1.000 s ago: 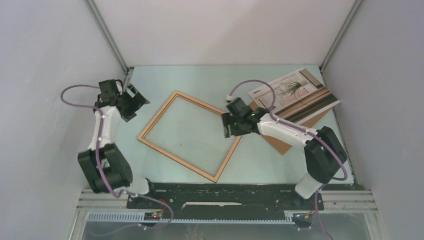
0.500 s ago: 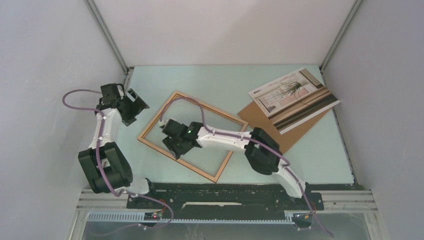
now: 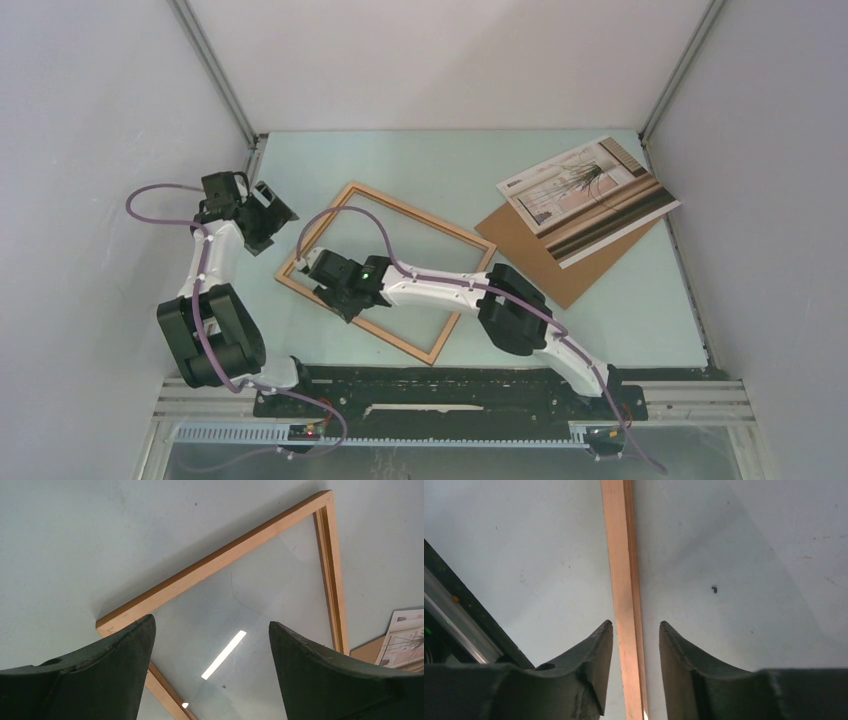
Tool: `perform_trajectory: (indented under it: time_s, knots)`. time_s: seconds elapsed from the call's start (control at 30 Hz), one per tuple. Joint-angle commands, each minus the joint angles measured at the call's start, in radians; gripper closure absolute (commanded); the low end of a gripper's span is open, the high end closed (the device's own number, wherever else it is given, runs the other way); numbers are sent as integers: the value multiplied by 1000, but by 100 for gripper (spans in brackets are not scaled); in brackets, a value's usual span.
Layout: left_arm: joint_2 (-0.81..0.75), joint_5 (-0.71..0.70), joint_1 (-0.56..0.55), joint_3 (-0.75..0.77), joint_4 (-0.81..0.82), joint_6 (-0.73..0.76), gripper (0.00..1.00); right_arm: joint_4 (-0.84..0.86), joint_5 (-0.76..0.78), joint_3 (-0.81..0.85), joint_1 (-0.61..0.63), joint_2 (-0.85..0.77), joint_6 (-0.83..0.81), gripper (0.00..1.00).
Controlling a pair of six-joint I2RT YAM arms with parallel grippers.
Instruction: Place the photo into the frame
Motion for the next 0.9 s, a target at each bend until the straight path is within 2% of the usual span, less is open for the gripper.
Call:
perform_trajectory:
  time_s: [0.0,0.3,0.63,0.87]
  knots:
    - [-37,19,4,-22,29,5,9,38,27,66,23,37,-51,56]
    - [-29,22,3,-28,34,3,10,48,28,80,31,75,-56,53]
    - [-9,13,3,-26,31,8,10,85,57,59,52,93,-90,64]
    - [6,8,3,-21,23,15,10,109,84,53,62,103,-122,64]
